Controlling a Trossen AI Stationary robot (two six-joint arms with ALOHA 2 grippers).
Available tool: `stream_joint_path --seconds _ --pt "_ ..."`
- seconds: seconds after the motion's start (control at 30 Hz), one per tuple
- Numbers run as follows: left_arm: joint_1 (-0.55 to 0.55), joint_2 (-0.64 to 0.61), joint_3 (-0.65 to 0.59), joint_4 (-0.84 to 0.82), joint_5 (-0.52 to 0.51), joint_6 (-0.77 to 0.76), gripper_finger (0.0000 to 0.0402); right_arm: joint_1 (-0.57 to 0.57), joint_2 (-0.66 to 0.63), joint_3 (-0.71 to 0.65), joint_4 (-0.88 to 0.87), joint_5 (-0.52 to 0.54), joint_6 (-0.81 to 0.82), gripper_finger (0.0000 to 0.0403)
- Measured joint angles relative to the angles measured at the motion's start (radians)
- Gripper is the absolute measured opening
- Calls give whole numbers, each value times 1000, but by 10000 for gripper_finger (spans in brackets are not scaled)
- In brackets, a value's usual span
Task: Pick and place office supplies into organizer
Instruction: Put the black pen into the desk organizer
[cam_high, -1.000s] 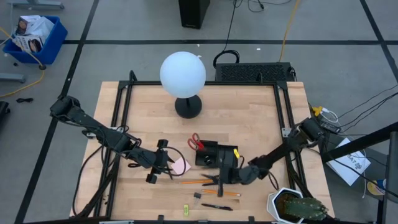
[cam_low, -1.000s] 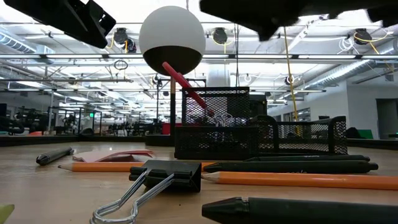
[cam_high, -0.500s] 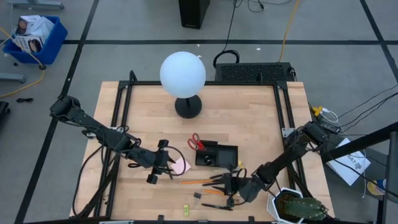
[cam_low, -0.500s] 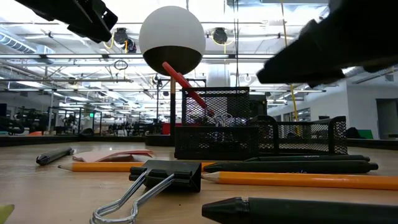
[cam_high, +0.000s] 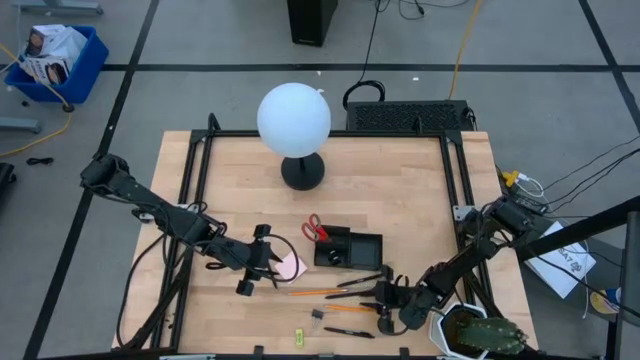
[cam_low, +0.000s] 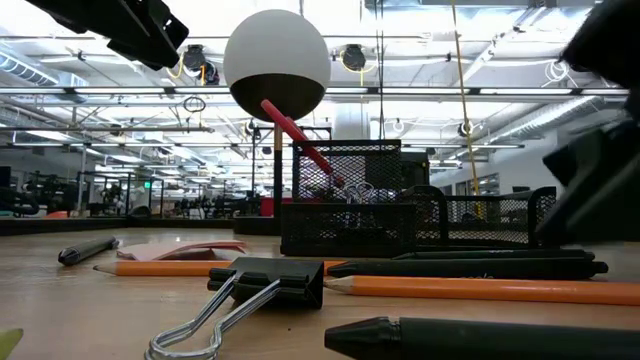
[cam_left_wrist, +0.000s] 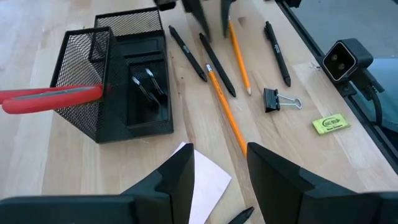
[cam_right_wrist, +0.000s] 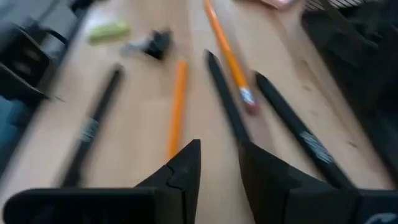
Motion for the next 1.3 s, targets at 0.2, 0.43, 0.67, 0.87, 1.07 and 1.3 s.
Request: stream_joint_path --seconds 0.2,0.43,0.67,0.87,1.07,1.3 --pt "0 0 0 27 0 -9 154 -2 0 -69 40 -2 1 122" --pt "0 0 0 52 0 -4 154 -1 -1 -84 48 -7 -13 122" --pt "0 0 0 59 0 -3 154 -1 41 -83 45 -2 -32 104" --pt "0 0 0 59 0 1 154 -1 112 -83 144 20 -49 90" --pt "0 0 0 61 0 2 154 -2 126 -84 146 6 -61 73" --pt "0 0 0 61 0 2 154 -3 128 -84 133 4 -50 26"
